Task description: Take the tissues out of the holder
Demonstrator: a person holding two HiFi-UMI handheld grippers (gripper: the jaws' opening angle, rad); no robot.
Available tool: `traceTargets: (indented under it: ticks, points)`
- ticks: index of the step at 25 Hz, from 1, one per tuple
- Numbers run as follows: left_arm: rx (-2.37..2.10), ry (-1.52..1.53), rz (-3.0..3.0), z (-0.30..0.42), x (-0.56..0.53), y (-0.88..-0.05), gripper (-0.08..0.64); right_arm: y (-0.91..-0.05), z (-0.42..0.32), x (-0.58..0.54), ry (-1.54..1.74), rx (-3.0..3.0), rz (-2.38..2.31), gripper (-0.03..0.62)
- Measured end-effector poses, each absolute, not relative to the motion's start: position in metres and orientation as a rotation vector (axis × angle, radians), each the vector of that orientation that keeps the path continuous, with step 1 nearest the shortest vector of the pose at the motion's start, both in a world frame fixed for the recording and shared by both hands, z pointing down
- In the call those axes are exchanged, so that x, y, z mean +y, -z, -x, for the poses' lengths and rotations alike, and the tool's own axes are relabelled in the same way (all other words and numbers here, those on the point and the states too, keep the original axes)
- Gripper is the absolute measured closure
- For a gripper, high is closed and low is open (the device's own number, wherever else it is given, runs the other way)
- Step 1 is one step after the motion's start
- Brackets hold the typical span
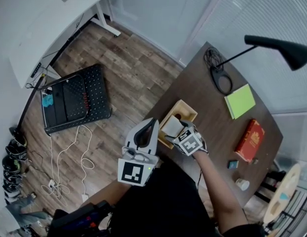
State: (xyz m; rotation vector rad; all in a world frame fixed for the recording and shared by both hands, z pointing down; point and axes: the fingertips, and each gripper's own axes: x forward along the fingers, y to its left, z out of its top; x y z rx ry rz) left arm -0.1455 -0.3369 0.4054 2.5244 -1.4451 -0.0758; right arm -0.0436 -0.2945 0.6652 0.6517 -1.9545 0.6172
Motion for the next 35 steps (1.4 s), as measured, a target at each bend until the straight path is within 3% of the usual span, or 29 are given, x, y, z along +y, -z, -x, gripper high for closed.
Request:
traceTargets:
  ticks: [11,35]
  points:
    - [-1.482,0.042,-2.443,0.166,-0.325,-0.424,0.561,-0.716,0.026,-0.295,-0.470,-1.747,-0.503,0.176]
    - [-1.408,0.024,-2.454,0.150,-0.328,-0.431,0.561,-0.717,0.029,-0.307,-0.392,-1.674,-0.421,0.161]
